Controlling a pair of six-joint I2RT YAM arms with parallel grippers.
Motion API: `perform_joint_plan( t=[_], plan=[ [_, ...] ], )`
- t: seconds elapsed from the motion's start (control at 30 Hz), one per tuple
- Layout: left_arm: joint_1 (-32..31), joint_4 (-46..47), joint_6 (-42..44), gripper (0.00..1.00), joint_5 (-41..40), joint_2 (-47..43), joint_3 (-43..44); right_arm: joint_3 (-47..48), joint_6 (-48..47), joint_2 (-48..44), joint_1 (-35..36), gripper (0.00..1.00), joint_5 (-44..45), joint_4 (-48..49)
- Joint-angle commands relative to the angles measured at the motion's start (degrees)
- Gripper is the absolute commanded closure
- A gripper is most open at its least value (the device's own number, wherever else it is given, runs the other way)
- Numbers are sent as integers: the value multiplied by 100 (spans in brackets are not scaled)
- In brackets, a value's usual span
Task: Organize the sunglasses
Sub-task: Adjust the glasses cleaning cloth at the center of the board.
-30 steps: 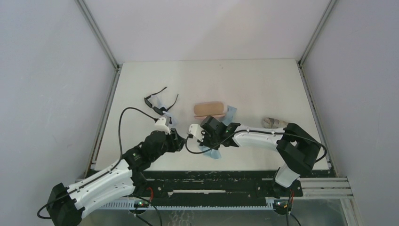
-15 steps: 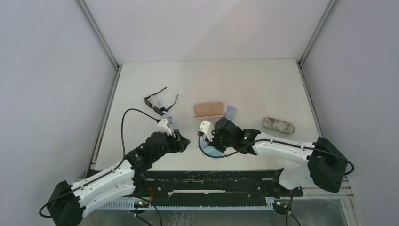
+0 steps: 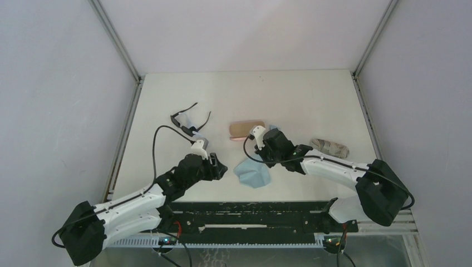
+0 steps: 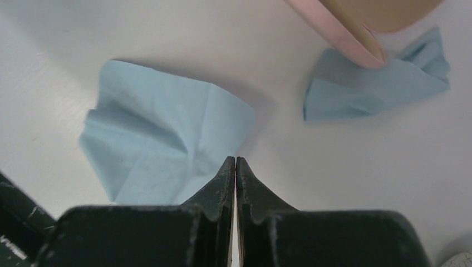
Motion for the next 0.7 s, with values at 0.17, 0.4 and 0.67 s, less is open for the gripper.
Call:
perform_joint_plan(
  t=[0.17, 0.4, 0.67],
  plan=[
    [44, 163, 375, 38, 171, 425, 534, 549, 292, 722, -495, 100, 315, 43],
    [52, -181, 328, 41, 22, 1032, 1015, 465, 727, 453, -517, 72, 394, -51],
    [-37, -538, -128, 49, -4, 2177, 1756, -244, 1795, -474, -504, 66, 604, 40]
  ],
)
